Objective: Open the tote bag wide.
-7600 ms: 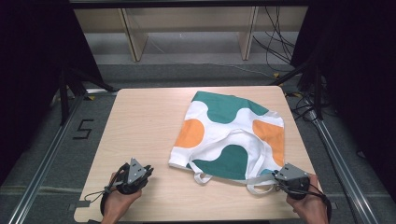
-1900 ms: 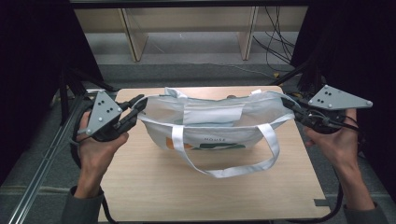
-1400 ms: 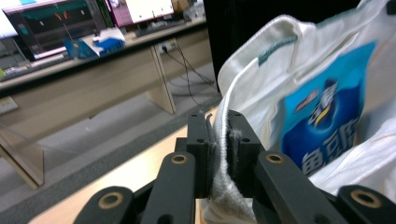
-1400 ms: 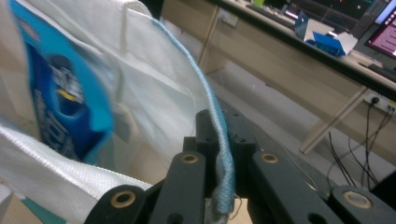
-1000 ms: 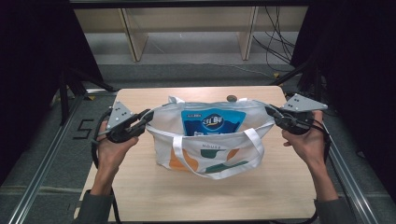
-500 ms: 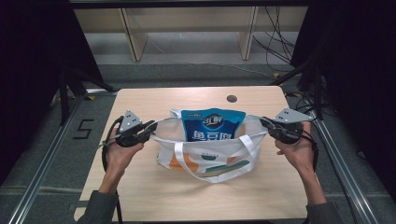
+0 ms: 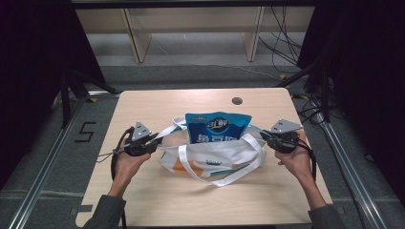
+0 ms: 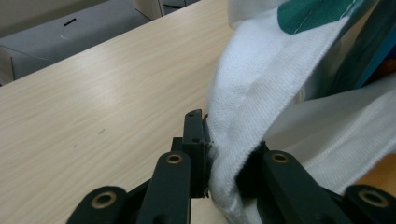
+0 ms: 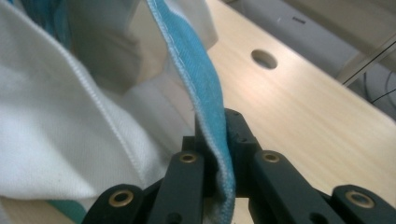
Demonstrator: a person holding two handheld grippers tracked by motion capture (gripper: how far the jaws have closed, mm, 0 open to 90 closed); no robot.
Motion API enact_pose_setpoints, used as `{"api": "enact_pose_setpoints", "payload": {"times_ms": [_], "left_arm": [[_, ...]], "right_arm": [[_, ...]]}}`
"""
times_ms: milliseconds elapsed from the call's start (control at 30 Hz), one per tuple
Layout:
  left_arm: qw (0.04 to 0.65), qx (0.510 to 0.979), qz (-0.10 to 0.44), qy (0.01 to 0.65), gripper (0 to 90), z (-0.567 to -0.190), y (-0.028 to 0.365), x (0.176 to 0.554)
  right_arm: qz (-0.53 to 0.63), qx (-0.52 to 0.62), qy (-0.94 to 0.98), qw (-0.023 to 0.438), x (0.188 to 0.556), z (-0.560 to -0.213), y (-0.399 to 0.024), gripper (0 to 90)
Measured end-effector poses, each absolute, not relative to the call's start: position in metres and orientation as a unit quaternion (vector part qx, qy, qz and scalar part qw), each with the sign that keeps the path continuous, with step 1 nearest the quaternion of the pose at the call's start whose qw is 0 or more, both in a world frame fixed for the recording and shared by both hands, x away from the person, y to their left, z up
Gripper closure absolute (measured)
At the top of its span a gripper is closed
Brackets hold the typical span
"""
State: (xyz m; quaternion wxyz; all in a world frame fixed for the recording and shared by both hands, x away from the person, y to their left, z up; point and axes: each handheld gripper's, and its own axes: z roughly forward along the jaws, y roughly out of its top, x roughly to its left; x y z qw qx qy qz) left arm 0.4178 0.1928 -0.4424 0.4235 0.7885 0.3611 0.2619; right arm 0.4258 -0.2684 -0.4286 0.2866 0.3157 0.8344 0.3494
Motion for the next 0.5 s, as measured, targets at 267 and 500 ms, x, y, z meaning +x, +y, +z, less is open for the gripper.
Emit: {"api": "enact_pose_setpoints", "payload": {"times_ms": [267,500], "left_arm": [[0.378,0.826,0.237,0.345,77.8,-0.472,0.187,0.420],[0.364,0.835,0.208,0.355,77.5,-0.497,0.170,0.421]], "right_arm": [[0.342,0.316,0.843,0.268,0.427,-0.443,-0.266,85.6],[0.325,0.309,0.856,0.258,0.431,-0.459,-0.262,85.6]]}}
